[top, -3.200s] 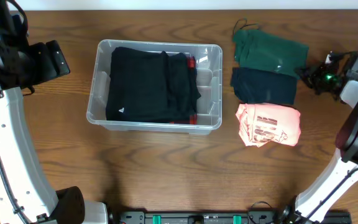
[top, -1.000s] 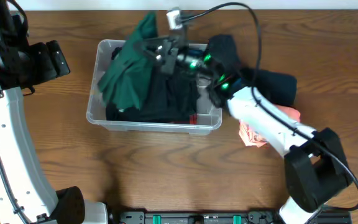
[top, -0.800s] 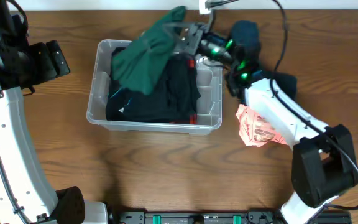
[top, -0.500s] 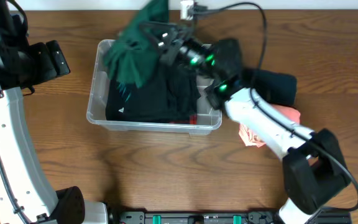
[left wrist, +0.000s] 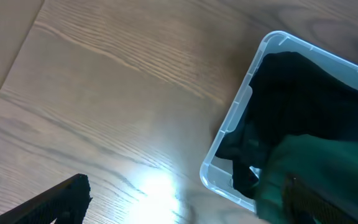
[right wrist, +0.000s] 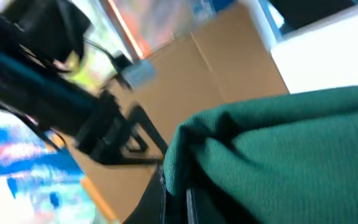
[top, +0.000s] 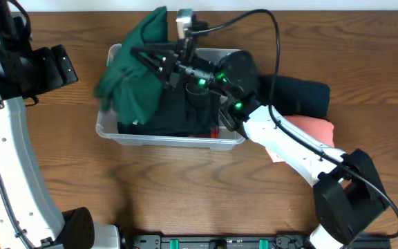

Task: Pack container
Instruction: 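Lower the green garment into the bin and drag it flat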

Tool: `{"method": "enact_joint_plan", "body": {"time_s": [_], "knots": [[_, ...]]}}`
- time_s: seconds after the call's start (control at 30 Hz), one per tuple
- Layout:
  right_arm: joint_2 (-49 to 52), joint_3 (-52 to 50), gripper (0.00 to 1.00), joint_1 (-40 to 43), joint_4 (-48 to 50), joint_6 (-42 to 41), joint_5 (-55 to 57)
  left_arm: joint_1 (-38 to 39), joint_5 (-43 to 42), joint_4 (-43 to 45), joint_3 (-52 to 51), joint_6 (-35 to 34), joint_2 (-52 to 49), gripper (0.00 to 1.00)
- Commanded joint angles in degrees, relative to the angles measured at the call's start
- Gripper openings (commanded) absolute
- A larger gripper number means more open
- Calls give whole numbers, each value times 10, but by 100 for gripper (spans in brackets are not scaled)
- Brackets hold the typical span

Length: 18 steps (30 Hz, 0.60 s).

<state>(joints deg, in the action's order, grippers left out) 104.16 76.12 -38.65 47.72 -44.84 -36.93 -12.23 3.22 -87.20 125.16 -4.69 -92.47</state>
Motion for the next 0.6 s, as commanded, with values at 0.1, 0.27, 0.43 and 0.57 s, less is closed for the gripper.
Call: {"method": "enact_joint_plan", "body": {"time_s": [0.1,0.27,0.43,0.57], "knots": [[17,10,1,-7,18,38,21,-2,5,-2,-4,-3,4,98],[43,11,1,-40,58,38,108,-2,5,-2,-4,-3,4,98],[91,11,1,-57,130,38,122,-2,5,-2,-4,-3,4,98],[132,11,1,-37,113,62,50,-2,5,-2,-4,-3,4,98]]}}
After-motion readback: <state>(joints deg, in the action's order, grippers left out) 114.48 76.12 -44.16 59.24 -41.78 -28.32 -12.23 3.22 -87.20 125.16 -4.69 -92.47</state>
